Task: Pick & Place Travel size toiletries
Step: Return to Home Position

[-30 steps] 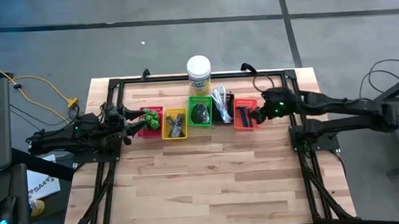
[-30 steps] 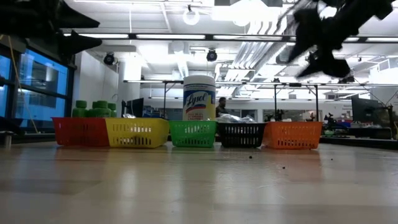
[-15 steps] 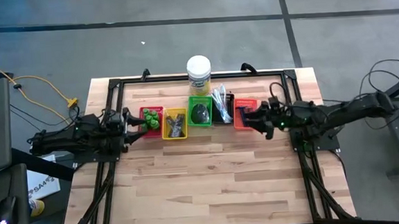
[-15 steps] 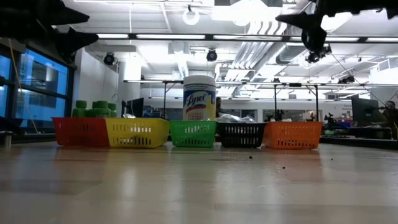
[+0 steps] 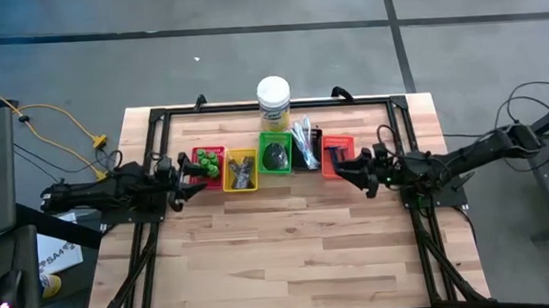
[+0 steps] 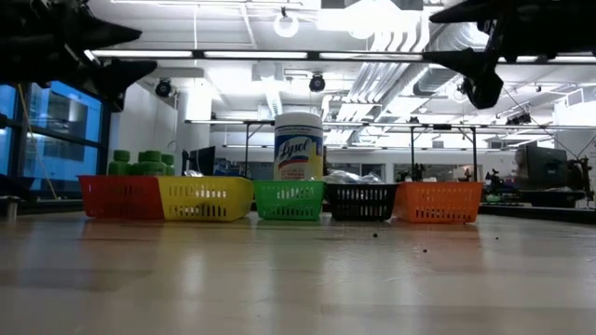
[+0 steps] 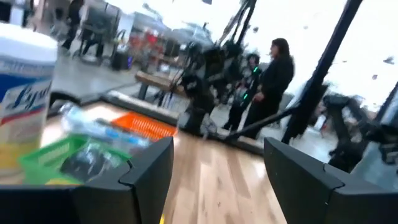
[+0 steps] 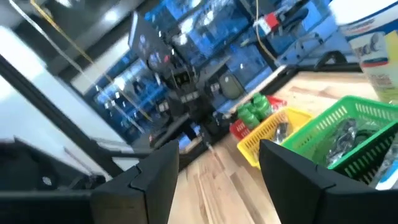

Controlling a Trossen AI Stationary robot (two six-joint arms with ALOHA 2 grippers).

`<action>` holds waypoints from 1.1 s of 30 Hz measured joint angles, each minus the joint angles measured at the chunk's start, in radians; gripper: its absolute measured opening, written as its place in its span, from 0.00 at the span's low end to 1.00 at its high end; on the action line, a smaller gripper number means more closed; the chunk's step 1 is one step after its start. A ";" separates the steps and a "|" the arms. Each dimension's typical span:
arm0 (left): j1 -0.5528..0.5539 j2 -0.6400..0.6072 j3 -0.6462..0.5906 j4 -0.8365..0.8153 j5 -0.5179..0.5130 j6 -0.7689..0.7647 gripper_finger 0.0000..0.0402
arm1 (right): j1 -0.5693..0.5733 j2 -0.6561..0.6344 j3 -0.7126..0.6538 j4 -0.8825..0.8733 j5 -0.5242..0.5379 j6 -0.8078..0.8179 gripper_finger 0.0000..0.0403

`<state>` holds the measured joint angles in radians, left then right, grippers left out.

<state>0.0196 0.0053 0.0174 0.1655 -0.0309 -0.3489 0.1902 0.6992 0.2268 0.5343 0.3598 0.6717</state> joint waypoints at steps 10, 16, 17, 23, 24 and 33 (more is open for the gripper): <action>0.000 0.001 -0.002 -0.044 -0.051 -0.031 0.60 | 0.000 -0.065 -0.111 0.084 0.028 0.006 0.52; 0.000 0.001 -0.003 -0.045 -0.046 -0.023 0.60 | 0.000 -0.066 -0.116 0.070 0.034 -0.019 0.52; 0.000 0.001 -0.003 -0.047 -0.046 -0.023 0.60 | 0.000 -0.066 -0.116 0.069 0.034 -0.018 0.52; 0.000 0.001 -0.004 -0.067 -0.044 -0.023 0.60 | 0.000 -0.066 -0.116 0.069 0.024 -0.019 0.52; 0.000 0.001 -0.004 -0.068 -0.044 -0.023 0.60 | 0.000 -0.066 -0.116 0.069 0.024 -0.020 0.52; 0.000 0.001 -0.005 -0.067 -0.043 -0.023 0.60 | 0.000 -0.065 -0.116 0.050 0.023 -0.022 0.52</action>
<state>0.0193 0.0063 0.0128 0.0982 -0.0742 -0.3721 0.1898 0.6338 0.1104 0.5838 0.3832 0.6498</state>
